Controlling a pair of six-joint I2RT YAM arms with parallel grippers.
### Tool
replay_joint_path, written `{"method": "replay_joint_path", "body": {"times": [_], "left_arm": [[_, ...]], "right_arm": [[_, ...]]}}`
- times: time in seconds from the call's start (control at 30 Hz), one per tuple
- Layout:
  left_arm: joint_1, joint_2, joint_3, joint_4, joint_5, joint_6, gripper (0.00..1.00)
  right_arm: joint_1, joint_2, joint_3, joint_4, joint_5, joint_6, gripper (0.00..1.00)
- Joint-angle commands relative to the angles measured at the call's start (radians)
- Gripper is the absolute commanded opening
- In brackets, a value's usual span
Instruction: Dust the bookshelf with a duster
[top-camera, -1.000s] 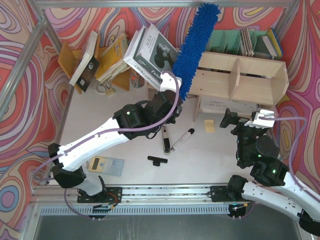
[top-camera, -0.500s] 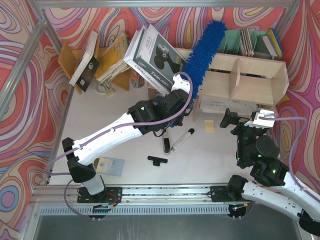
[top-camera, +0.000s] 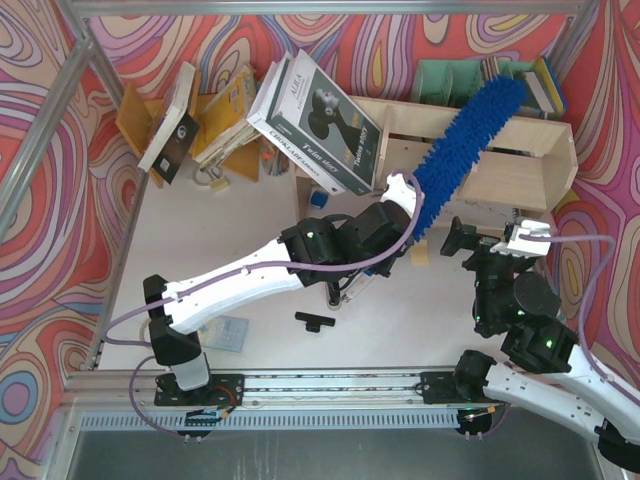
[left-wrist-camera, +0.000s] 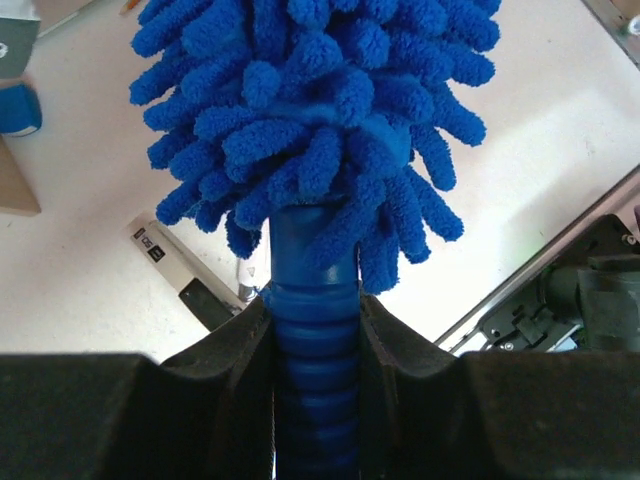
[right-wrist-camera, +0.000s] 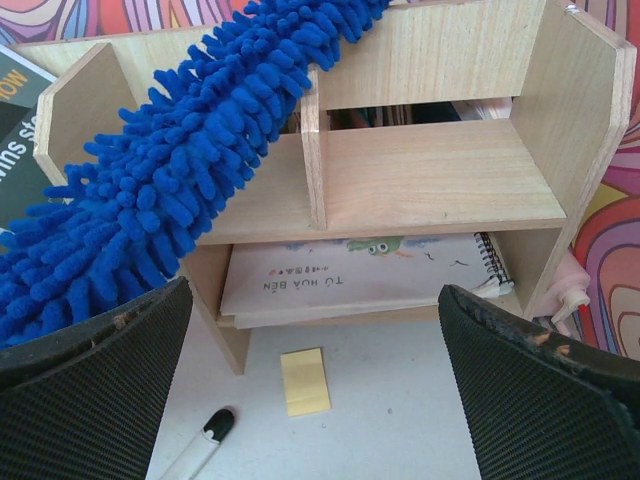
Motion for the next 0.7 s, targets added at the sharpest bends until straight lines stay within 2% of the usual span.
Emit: {"method": "replay_joint_path", "body": {"times": [0.0, 0.13, 0.23, 0.4, 0.67], "left_arm": [[-0.032, 0.002, 0.014, 0.081, 0.057, 0.077, 0.0], [-0.044, -0.022, -0.01, 0.123, 0.065, 0.101, 0.0], [-0.044, -0.042, -0.03, 0.149, 0.021, 0.107, 0.0], [-0.035, -0.027, 0.028, 0.081, -0.06, 0.113, 0.0], [-0.012, 0.055, 0.156, 0.029, 0.002, 0.145, 0.0]], "right_arm": [[-0.001, -0.02, -0.005, 0.036, 0.011, -0.014, 0.99], [-0.001, -0.032, -0.008, 0.042, 0.008, -0.013, 0.98], [0.0, -0.039, -0.008, 0.045, 0.007, -0.013, 0.99], [0.0, -0.042, -0.01, 0.048, 0.004, -0.01, 0.99], [0.0, -0.047, -0.007, 0.037, 0.003, -0.003, 0.99]]}}
